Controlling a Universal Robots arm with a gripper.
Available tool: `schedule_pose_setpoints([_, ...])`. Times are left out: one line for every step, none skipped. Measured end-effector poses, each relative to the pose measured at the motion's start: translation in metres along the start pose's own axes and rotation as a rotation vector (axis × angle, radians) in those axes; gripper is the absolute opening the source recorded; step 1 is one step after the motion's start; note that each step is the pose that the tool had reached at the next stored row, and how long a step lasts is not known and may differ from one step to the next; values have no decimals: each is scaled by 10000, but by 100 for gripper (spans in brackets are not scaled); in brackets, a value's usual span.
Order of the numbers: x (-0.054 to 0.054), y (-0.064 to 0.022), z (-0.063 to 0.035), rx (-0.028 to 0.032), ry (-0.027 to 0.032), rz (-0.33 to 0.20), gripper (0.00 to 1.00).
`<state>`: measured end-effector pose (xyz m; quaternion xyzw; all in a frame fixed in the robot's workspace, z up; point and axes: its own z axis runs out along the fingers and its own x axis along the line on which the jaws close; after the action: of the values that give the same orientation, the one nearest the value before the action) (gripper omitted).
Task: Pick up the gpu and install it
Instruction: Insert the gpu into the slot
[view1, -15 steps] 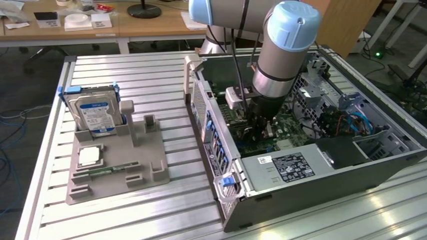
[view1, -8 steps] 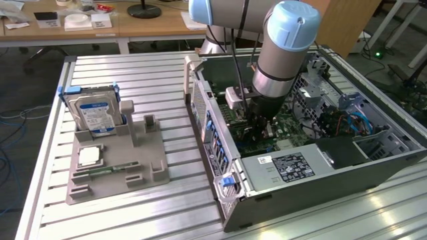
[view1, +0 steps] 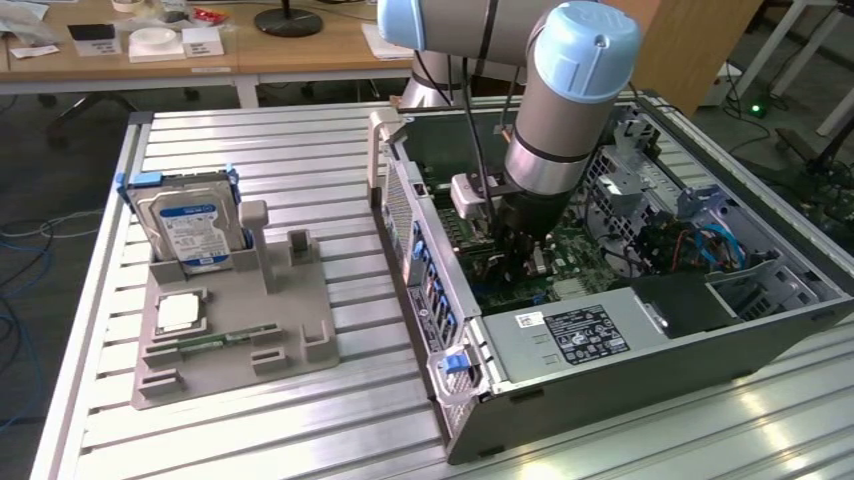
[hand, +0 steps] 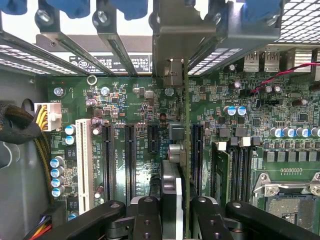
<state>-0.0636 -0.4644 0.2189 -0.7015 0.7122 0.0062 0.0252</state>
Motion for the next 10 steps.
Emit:
schedule_pose_setpoints([0, 0, 0, 0, 0, 0, 28])
schedule_pose_setpoints([0, 0, 0, -1, 0, 0, 28])
schedule_pose_setpoints([0, 0, 0, 0, 0, 0, 28])
schedule_pose_setpoints([0, 0, 1, 1, -1, 0, 28])
schedule_pose_setpoints([0, 0, 0, 0, 0, 0, 28])
schedule_pose_setpoints([0, 0, 1, 0, -1, 1, 28])
schedule_pose_setpoints([0, 0, 0, 0, 0, 0, 28])
schedule_pose_setpoints([0, 0, 1, 0, -1, 0, 28])
schedule_pose_setpoints([0, 0, 1, 0, 0, 0, 28])
schedule_pose_setpoints([0, 0, 3, 1, 0, 0, 28])
